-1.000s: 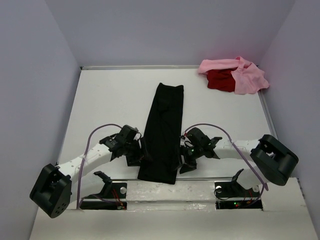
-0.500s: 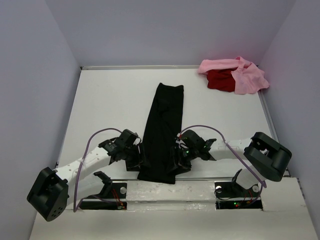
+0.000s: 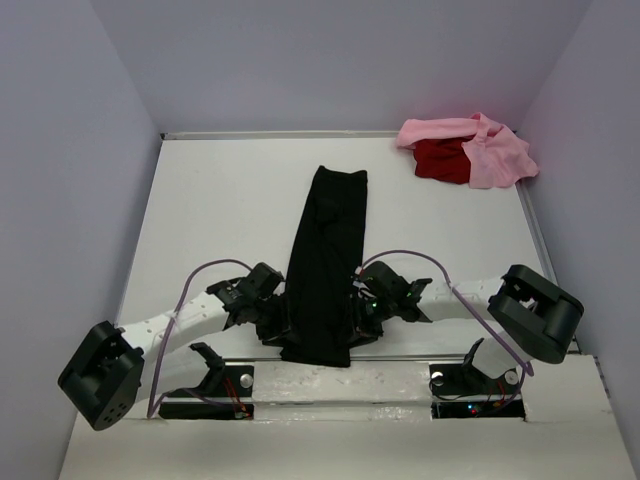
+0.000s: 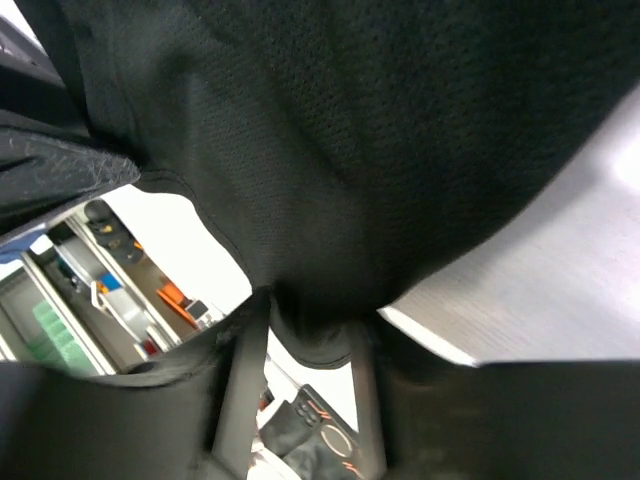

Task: Fold and stack the t-shirts
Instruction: Fold the tshirt

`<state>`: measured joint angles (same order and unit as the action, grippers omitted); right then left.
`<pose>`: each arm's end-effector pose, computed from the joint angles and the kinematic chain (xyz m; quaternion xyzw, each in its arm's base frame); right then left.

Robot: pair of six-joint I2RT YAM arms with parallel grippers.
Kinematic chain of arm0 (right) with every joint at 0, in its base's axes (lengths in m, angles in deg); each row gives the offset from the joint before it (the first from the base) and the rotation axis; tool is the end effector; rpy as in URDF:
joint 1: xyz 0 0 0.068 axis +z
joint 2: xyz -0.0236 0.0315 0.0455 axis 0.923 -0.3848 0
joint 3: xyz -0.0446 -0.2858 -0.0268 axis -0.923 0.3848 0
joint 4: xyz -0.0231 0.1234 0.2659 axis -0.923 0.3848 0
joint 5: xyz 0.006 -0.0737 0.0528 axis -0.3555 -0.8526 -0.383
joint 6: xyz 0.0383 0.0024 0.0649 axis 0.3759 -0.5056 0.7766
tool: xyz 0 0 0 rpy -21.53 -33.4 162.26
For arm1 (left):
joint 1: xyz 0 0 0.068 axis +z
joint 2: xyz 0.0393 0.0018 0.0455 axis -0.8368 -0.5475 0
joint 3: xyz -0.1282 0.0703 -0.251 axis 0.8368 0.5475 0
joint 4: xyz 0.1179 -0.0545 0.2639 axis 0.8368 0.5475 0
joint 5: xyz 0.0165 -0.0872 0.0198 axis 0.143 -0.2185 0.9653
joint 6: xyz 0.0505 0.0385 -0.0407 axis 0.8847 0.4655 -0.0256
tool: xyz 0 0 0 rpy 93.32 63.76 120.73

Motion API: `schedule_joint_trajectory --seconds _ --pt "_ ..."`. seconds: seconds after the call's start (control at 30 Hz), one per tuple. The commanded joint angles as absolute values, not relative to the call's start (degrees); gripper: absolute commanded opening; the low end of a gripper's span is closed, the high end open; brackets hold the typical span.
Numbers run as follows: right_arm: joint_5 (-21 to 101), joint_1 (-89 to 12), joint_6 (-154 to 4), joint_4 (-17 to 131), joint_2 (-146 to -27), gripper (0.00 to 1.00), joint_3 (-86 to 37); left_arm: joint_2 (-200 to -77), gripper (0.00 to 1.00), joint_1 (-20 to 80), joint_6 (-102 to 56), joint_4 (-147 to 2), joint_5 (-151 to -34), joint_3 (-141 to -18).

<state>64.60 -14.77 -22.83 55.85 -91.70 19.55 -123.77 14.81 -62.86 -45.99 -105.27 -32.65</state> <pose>0.1467 0.2471 0.0966 0.0335 -0.9193 -0.3888 0.0509 0.1416 -0.1581 0.1291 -0.0343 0.9510 -0.3041 0.0446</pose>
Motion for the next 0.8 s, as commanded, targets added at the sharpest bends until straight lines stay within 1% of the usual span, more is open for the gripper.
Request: schedule_joint_trajectory --seconds 0.0,0.03,0.1,0.37,0.47,0.53,0.6,0.77 --pt "63.1 -14.1 -23.5 57.1 -92.3 0.33 17.9 -124.8 0.43 14.3 -63.0 -46.8 -106.7 -32.4" --pt "63.1 -14.1 -23.8 58.4 -92.4 0.26 17.4 -125.2 0.4 14.2 -63.0 -47.0 -106.7 -32.5" --pt "63.4 -14.1 -24.4 59.6 -92.4 0.26 17.1 -125.6 0.4 14.2 -62.8 -47.0 -106.6 -32.7" --pt "63.1 -14.1 -26.0 65.4 -89.0 0.34 17.1 -126.8 0.4 14.1 -62.5 -47.3 -106.4 -33.1" --pt "62.8 -14.1 -26.1 66.2 -87.9 0.32 17.8 -127.4 0.4 14.1 -62.5 -48.0 -106.3 -32.9" --pt "62.8 -14.1 -26.3 67.0 -87.8 0.38 17.6 -127.6 0.4 14.0 -62.5 -48.2 -106.6 -32.8" --pt "63.2 -14.1 -26.7 67.4 -87.9 0.41 17.5 -127.9 0.4 13.9 -62.6 -48.3 -106.6 -32.9" --pt "63.5 -14.1 -26.8 67.3 -88.3 0.43 17.6 -128.4 0.4 13.7 -62.7 -48.7 -106.5 -33.1"
